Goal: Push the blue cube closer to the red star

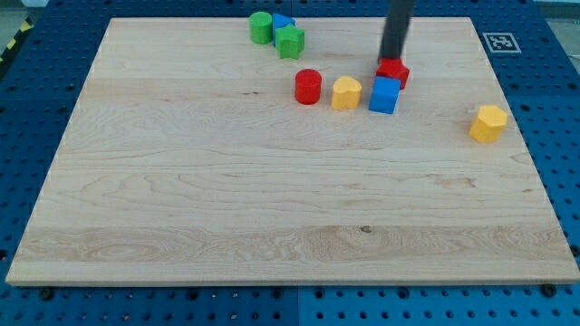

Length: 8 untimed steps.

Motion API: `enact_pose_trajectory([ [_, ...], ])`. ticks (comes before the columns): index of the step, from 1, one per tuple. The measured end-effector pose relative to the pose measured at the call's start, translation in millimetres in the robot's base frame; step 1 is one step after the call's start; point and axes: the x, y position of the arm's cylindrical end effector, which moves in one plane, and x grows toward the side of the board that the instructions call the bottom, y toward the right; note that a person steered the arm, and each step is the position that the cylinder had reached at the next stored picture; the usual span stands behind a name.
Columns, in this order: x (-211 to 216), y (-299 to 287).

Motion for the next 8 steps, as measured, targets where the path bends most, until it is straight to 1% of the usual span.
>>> enact_pose_trajectory([
  [1, 0.4, 49.9],
  [2, 11.7, 68.5],
  [3, 33.2, 60.7],
  [5, 36.0, -25.8],
  [6, 36.4, -56.3],
  [7, 37.6, -82.4],
  [8, 37.6, -80.5],
])
